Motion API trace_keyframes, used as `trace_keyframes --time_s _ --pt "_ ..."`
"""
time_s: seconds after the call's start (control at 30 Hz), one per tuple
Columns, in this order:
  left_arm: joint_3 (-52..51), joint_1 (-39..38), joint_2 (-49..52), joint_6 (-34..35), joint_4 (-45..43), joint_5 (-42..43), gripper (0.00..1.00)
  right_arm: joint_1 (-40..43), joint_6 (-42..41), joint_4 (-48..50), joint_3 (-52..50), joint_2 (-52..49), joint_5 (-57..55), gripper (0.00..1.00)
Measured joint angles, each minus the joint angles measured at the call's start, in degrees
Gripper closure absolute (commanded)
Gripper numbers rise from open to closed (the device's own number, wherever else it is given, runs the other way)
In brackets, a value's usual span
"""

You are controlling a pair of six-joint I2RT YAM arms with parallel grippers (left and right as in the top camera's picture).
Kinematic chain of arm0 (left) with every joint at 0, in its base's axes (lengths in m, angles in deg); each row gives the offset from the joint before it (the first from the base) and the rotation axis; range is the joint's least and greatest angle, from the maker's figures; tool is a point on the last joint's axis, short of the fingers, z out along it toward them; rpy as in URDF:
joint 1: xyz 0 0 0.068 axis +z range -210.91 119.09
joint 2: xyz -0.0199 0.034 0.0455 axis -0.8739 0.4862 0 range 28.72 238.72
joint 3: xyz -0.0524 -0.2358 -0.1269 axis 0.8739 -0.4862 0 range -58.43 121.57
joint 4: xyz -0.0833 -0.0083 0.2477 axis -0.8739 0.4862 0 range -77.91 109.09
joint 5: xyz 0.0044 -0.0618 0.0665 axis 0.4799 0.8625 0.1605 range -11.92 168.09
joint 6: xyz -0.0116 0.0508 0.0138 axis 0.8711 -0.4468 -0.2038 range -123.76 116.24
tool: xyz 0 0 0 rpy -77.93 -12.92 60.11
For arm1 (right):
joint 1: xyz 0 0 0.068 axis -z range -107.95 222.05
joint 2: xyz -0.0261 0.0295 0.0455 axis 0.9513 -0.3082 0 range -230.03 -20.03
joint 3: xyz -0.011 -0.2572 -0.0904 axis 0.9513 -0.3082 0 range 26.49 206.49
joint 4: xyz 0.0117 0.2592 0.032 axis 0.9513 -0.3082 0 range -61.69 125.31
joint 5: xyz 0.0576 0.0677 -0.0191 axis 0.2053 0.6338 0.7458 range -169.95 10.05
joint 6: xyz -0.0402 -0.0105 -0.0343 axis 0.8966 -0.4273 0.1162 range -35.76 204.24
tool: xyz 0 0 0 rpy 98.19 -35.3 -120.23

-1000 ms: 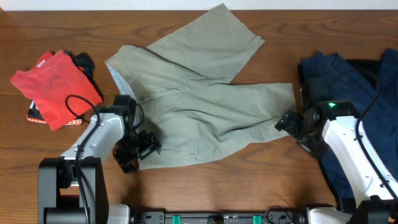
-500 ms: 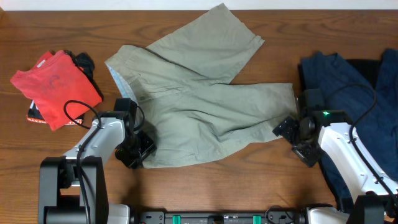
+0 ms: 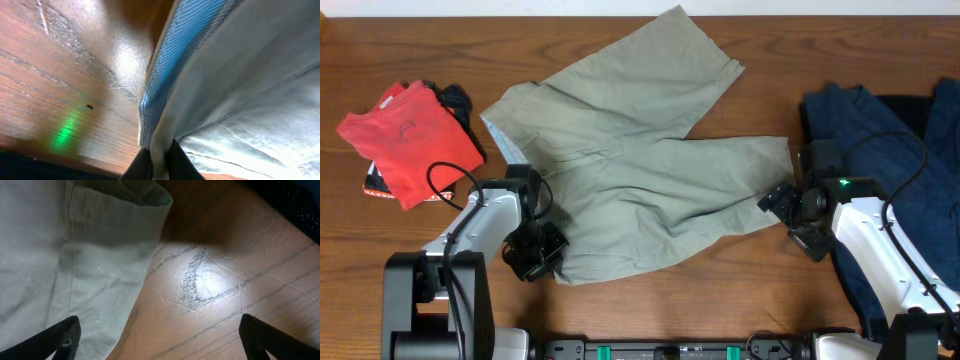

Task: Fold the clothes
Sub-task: 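Grasp the shorts' leg hem with the right gripper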

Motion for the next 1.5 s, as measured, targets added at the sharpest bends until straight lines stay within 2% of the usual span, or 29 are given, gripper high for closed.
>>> trace_keyframes --time_s 0.23,0.7,0.83,1.1,1.33,1.47,1.5 --pt "0.0 0.0 0.0 -2.3 0.0 0.0 0.94 0.0 -3.6 2.6 -1.5 0.0 -0.3 0.01" --pt "0.0 0.0 0.0 -3.3 -1.1 -1.1 0.94 0.0 -7.9 25.7 -11.7 0.0 -0.5 0.04" --pt "0.0 0.0 0.0 -3.3 -1.1 -1.1 0.93 0.0 -8.1 28.5 -12.6 0.1 -0.5 0.08" --pt "0.0 0.0 0.0 -3.3 -1.3 -1.1 0.94 0.0 -8.5 31.6 -12.3 -2.6 -0.8 0.34" --pt "0.0 0.0 0.0 -3.3 -1.4 -1.1 0.94 0.0 -8.5 31.6 -10.3 -6.2 -1.0 0.77" --pt "0.0 0.0 0.0 -3.8 -1.4 -1.1 0.94 0.5 -7.6 29.8 -10.3 -6.3 -1.1 0.97" --pt "0.0 0.0 0.0 -4.4 -1.3 -1.2 0.94 0.8 -7.1 29.4 -10.3 -6.2 -0.8 0.99"
